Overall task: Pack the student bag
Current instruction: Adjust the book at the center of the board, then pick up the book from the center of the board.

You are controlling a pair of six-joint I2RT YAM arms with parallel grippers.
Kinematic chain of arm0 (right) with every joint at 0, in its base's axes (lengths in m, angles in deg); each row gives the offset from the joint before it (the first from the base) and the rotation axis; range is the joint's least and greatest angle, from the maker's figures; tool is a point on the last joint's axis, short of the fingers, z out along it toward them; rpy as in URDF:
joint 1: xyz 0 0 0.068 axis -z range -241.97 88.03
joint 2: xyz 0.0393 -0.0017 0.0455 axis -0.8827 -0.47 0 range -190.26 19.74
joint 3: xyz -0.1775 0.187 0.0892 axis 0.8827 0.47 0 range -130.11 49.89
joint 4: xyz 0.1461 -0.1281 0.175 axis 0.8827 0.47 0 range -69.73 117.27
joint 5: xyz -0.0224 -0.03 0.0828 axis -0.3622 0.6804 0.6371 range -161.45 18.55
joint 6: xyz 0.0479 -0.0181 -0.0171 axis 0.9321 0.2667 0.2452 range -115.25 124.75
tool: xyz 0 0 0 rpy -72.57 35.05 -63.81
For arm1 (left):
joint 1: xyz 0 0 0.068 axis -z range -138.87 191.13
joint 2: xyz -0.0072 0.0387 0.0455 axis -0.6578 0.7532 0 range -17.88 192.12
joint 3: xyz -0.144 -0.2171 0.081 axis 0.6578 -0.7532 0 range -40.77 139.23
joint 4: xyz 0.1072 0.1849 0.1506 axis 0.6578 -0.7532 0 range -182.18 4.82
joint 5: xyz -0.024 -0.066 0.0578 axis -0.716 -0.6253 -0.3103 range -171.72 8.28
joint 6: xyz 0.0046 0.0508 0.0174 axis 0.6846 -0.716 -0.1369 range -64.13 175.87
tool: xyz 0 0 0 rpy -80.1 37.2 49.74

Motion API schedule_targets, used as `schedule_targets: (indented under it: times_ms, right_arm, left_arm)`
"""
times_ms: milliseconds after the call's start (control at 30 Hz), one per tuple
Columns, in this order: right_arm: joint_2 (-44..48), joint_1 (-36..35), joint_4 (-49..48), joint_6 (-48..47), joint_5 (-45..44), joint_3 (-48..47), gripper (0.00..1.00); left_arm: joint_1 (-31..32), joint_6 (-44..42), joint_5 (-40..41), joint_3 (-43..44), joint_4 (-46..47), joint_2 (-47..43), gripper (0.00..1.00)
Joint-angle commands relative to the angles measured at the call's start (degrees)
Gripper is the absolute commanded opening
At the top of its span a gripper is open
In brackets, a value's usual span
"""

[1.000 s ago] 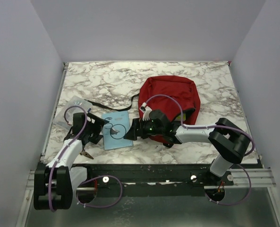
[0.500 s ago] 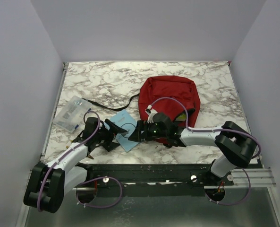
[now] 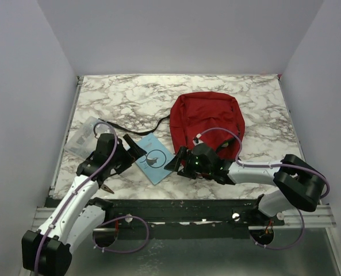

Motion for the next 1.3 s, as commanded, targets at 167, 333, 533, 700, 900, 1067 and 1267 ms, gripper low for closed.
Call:
schedule_targets:
  times_ms: [167,333,533,700,900,1067,1267]
  right_arm:
    - [-3.08,-1.13,3.76,8.71,-8.11,0.13,0.86]
    - [-6.52,-1.21,2.17,10.85,-7.82,0.06,0.86]
    - [-6.83,-1.21,4.39,11.3,-12.36,0.16,0.86]
    - [-5.74,-1.25,4.64,12.89,-14.52,1.35,0.86]
    - [-7.58,-1.2,3.33,14.77,-12.23,0.14,0.86]
    - [-6.81,-1.2,4.31,14.02,-12.26,-0.05,0.86]
    - [-6.23,-1.24,5.49,12.79,-11.56,-1.63,0.86]
  left_arm:
    - [-4.65,-30.78,0.44,27.05,-7.18,21.54,0.96]
    - [-9.75,-34.2,-8.19,32.37,-4.07,31.91,0.97]
    - [-10.41,-34.44,-9.42,34.67,-2.13,42.4,0.93]
    - [-10.7,-33.51,-9.31,32.47,1.29,46.81,0.87]
    - [-10.98,-33.63,-10.41,33.64,2.56,51.12,0.87]
    - [-11.33,-31.0,-11.46,37.53,-0.17,53.93,0.89]
    - [-11.34,-25.83,-13.39,39.05,-3.67,55.12,0.92]
